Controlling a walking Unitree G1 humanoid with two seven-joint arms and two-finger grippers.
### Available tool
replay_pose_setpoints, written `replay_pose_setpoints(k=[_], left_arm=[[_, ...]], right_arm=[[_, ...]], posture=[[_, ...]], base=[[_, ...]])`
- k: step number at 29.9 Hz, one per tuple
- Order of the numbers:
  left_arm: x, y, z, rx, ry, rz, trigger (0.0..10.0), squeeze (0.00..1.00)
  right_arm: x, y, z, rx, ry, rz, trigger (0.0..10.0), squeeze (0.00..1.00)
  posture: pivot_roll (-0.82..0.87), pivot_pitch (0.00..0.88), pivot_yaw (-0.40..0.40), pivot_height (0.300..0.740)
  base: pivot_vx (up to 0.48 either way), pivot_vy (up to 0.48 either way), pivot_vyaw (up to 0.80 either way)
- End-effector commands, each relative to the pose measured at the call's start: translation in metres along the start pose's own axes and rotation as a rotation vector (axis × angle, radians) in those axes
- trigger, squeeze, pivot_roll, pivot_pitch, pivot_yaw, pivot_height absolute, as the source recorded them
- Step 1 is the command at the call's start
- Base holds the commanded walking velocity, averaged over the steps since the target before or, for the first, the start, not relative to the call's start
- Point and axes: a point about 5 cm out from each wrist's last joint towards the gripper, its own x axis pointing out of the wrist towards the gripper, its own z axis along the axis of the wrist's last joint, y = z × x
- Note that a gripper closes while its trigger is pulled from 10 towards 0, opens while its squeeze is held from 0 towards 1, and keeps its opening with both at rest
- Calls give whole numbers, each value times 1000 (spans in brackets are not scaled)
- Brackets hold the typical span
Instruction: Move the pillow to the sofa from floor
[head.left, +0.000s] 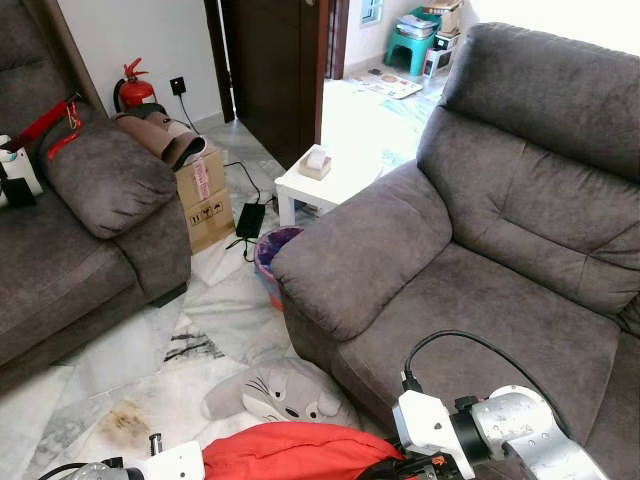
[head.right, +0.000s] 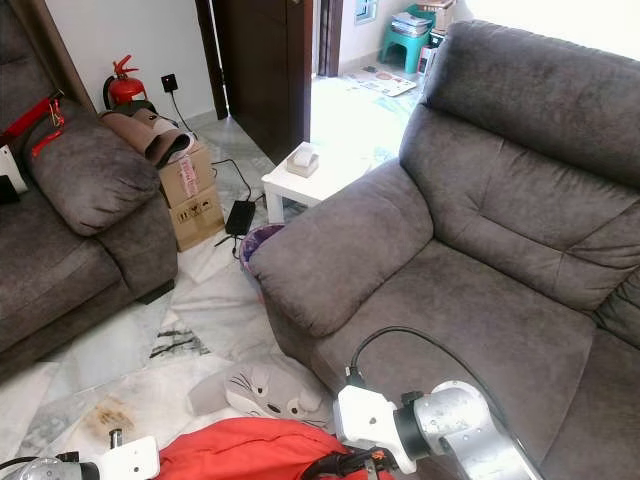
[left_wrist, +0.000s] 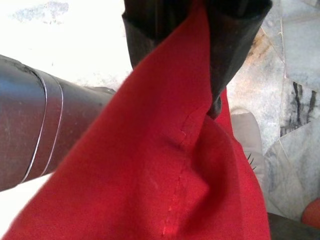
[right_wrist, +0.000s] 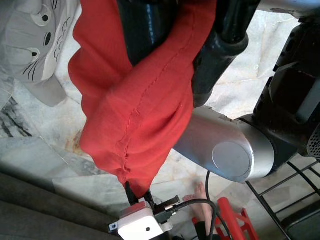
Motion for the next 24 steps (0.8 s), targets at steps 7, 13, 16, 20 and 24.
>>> replay_pose_setpoints(k=[7,13,16,20,24], left_arm=[[-1,22,25,-135,-152,204,0,0],[-9,60,50,-555,-379,669,10000,0],[-12,61,58,-625,-432,787,10000,0],[-25,65,72,-722,-536,943,10000,0],[-35,64,82,-733,-572,1068,10000,0]], right_arm=[[13,0,2,-10,-82,-38,10000,0],[20,-28,-29,121,-49,-454,10000,0],[22,-33,-36,226,-94,-595,10000,0],[17,-41,-40,286,-146,-848,10000,0],[12,-46,-46,368,-219,-1087,10000,0]], posture=[[99,114,-11,740],[103,114,-13,740],[102,116,-11,740],[96,117,-12,740],[103,120,-11,740]], base=[[0,0,0],[0,0,0],[0,0,0],[0,0,0],[0,0,0]])
